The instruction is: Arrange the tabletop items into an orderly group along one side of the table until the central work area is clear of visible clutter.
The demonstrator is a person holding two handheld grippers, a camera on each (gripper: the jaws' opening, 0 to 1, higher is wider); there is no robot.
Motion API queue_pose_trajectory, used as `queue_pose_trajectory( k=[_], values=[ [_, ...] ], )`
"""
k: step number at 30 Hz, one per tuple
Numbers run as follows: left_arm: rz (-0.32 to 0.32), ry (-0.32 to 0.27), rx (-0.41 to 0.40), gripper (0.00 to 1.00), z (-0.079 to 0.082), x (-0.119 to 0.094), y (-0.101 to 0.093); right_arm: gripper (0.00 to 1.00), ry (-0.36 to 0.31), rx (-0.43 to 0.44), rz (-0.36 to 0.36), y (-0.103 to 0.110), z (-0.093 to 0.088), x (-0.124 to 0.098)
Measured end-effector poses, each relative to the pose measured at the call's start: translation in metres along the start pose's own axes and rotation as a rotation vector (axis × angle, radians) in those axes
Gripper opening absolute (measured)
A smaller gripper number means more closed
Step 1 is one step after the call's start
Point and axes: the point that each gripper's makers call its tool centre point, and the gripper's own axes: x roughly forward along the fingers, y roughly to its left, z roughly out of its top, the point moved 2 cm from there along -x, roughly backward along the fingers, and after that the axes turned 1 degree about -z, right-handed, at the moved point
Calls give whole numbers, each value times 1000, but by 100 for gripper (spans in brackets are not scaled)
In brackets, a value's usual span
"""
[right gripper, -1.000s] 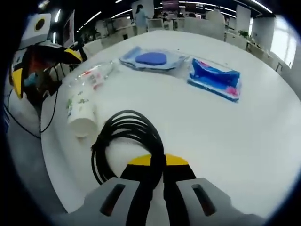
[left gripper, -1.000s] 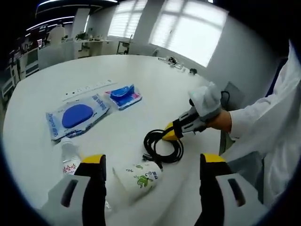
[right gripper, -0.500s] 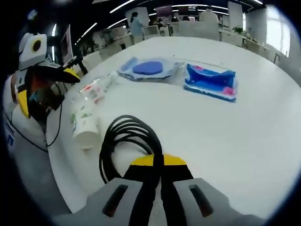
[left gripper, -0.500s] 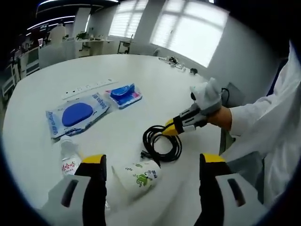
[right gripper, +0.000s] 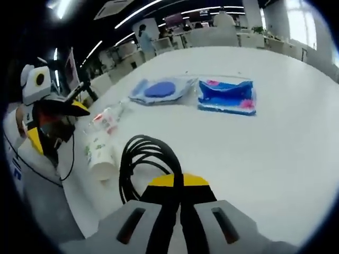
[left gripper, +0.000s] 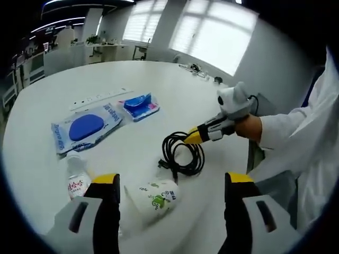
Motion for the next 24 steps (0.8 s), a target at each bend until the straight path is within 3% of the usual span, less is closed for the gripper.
queue_pose_trajectory(
  k=[11, 24],
  values=[
    [1, -1, -4, 83, -1, -1, -1, 0, -73, 70, -73, -38, 37, -6],
    [6, -6, -4, 83, 0, -4, 2, 0, -88, 120, -123, -64, 59, 4]
  ],
)
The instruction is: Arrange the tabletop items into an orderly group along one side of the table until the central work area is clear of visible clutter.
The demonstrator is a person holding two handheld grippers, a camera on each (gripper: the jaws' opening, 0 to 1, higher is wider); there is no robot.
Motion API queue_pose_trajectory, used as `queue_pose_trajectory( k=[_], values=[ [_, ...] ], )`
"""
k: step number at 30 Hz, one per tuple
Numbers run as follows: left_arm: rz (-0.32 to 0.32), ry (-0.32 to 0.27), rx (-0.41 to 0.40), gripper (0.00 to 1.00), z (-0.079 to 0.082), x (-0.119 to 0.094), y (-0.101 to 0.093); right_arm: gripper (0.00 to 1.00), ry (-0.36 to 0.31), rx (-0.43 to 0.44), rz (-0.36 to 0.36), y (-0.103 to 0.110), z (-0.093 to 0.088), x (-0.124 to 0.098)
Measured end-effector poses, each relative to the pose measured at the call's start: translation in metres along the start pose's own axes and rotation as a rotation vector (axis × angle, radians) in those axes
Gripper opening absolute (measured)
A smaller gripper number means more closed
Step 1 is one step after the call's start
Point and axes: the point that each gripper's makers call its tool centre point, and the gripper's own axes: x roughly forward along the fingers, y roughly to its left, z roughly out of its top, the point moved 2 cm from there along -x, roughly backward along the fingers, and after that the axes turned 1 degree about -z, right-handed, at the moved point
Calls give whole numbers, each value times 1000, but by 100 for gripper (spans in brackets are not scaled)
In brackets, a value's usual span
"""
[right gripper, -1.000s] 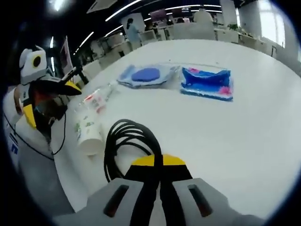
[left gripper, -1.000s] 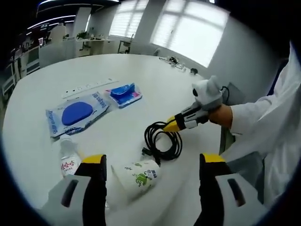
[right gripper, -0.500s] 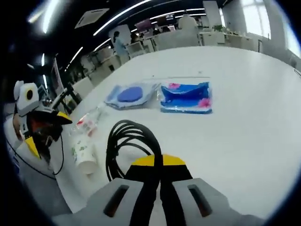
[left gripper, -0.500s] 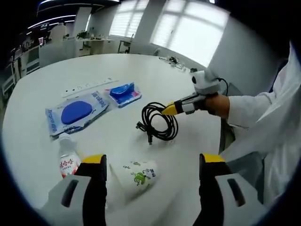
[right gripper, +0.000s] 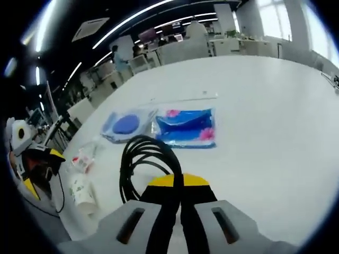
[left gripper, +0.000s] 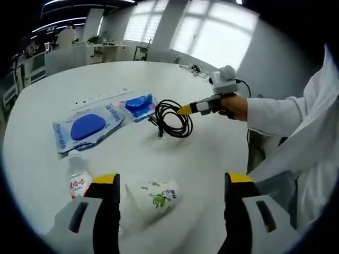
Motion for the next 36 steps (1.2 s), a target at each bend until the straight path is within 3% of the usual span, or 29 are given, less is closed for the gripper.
queue_pose_trajectory(
  k=[15, 25, 36],
  values=[
    [9, 3, -14, 82, -3, -1, 8, 0, 48, -9, -38, -7, -2, 25],
    [12, 2, -22, 82, -5, -1, 10, 0, 81, -1, -64, -15, -6, 30],
    [13, -3, -26, 81, -5, 0, 10, 1, 114, -56, -94, -24, -10, 37]
  ],
)
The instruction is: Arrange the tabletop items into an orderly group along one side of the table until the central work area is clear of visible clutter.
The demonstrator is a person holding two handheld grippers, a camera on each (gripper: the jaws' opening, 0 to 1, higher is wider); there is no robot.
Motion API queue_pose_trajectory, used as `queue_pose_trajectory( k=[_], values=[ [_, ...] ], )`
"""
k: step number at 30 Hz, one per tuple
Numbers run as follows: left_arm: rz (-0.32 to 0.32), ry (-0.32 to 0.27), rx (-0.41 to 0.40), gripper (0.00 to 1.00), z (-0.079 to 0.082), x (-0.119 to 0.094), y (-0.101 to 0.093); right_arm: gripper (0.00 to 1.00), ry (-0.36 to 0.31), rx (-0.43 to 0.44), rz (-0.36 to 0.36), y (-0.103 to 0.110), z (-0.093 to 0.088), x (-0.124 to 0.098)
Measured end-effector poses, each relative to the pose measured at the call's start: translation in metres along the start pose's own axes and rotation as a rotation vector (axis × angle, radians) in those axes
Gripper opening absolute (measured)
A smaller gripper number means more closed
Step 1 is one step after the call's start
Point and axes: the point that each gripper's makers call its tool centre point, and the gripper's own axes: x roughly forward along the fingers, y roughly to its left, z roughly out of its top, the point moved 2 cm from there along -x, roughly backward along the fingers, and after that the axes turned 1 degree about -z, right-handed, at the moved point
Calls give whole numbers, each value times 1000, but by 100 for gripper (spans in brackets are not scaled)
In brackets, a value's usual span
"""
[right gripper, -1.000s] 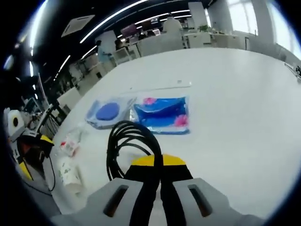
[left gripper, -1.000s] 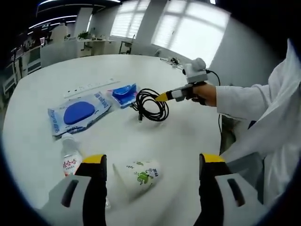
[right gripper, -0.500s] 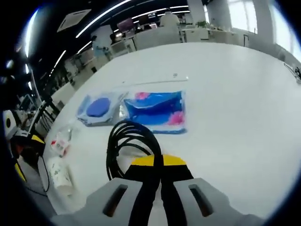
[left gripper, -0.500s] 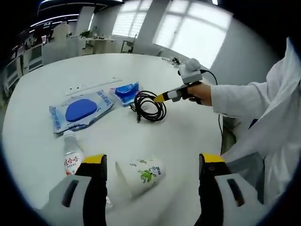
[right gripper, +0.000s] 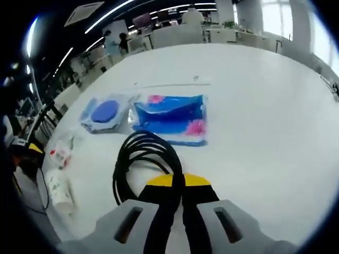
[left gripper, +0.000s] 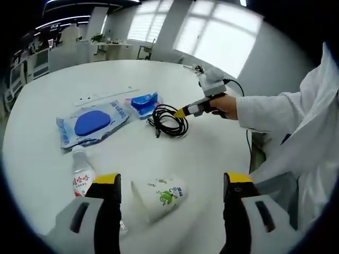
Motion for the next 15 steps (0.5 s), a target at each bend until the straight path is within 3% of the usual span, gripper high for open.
queue_pose_trajectory(
  k=[7, 15],
  values=[
    [4, 1, -1, 81, -2, -1, 0, 5, -2, -70, -26, -4, 0, 1],
    [3, 1, 1, 81, -2, -1, 0, 8, -21, -74, -28, -5, 5, 0]
  ],
)
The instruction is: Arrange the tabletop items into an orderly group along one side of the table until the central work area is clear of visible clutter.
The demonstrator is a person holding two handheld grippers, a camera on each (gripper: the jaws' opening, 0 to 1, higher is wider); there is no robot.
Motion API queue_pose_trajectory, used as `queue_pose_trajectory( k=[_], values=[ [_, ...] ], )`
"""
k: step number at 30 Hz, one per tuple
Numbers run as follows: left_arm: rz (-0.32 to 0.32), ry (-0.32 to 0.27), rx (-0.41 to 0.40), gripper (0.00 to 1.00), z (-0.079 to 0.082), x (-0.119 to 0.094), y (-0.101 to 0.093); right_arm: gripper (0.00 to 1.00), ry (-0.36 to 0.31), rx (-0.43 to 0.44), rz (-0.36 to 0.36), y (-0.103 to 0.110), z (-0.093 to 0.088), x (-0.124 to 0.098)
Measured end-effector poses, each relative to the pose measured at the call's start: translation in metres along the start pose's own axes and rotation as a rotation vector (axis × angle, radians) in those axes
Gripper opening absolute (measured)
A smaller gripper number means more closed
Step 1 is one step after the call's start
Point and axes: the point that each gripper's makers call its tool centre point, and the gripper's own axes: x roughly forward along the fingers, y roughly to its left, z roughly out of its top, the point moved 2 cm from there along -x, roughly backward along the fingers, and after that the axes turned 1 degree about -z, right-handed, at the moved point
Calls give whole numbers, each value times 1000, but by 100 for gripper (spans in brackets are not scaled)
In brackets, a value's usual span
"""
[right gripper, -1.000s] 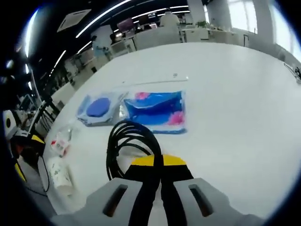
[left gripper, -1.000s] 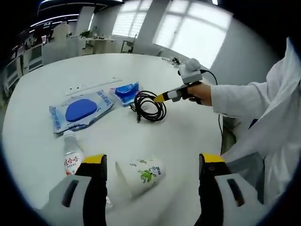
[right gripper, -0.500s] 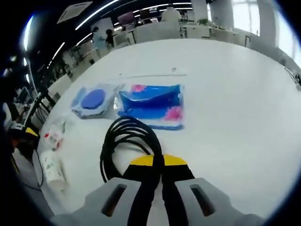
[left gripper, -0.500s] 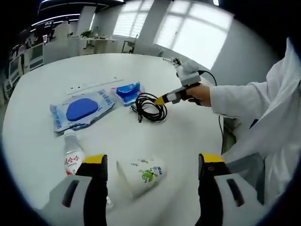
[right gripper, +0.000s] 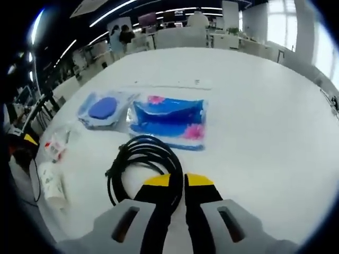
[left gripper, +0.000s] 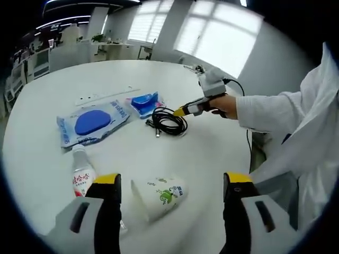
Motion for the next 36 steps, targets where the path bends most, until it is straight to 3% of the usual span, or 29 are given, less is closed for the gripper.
queue_pose_trajectory(
  k=[36],
  values=[
    [15, -22, 5, 82, 2, -10, -5, 34, -59, -5, -1, 0, 6, -21]
  ],
)
